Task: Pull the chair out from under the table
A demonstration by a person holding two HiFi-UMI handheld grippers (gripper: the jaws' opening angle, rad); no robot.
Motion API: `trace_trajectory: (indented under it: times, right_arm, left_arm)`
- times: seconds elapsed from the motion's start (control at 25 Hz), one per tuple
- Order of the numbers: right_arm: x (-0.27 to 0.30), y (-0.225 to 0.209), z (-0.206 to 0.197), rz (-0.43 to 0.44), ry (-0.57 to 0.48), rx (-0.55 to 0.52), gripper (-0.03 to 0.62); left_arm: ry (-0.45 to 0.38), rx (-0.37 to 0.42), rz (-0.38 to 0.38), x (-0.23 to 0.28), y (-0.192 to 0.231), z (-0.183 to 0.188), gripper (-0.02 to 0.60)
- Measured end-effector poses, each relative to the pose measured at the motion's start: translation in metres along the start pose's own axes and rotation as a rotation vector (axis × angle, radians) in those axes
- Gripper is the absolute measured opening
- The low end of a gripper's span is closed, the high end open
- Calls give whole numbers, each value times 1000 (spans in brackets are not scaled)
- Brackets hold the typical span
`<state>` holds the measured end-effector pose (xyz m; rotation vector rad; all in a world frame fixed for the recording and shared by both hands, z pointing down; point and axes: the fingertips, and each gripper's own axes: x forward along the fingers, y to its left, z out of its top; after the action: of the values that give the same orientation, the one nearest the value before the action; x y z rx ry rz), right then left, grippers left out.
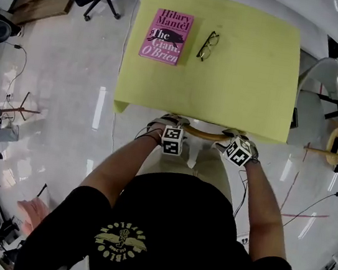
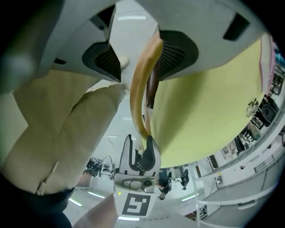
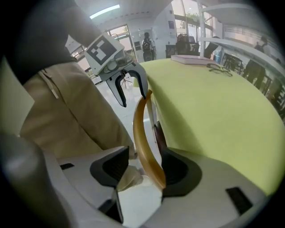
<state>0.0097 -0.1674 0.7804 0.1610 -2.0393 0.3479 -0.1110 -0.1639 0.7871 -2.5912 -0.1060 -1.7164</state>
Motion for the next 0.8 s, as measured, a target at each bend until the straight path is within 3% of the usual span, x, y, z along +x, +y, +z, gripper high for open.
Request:
trace_trajectory:
  times: [0.28,0.44,0.56,0.8]
  right_arm:
    - [24,-5,-8,-14,82,-63,204]
    - [41,-8,-24,-50,187,-117,205]
    - [51,-14,-37,-80,247,-129,207]
    - [58,-17,-43,-131,264,-181,218]
  left_arm:
    - [70,28,-42,24,1,-4,236]
    - [127,45,-65,39,-2,-11,238]
    - [133,26,-61,46,0,-12,238]
    - [166,-9,-30,59,7,-18,238]
